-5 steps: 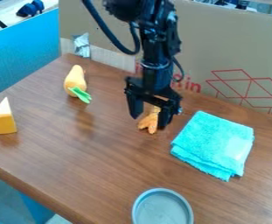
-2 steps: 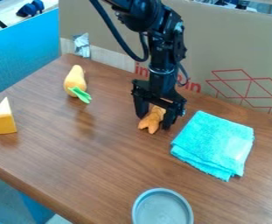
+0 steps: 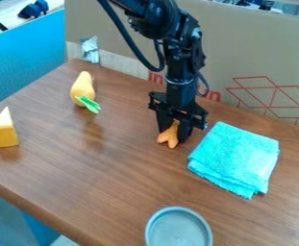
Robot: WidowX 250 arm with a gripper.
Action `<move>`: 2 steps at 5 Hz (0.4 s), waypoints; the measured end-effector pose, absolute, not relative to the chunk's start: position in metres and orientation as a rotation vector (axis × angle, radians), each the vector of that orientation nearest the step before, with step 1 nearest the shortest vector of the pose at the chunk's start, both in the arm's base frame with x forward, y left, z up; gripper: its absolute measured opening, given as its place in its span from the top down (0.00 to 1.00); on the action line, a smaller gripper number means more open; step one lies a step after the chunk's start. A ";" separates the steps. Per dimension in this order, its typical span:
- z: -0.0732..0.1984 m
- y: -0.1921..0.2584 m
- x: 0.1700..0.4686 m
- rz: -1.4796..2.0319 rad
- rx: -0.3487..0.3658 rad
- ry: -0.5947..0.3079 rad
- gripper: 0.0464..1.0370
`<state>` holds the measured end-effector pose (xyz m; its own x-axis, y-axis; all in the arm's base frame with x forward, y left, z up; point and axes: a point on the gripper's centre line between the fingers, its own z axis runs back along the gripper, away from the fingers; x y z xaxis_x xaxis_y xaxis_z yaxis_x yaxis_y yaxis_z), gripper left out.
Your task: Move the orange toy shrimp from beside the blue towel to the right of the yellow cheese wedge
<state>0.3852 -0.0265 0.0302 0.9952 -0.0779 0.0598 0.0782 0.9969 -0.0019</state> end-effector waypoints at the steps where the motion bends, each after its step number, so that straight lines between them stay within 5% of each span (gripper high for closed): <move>1: 0.039 -0.021 0.365 -0.095 -0.068 -0.020 0.54; 2: 0.074 0.000 0.345 -0.063 -0.080 -0.083 0.54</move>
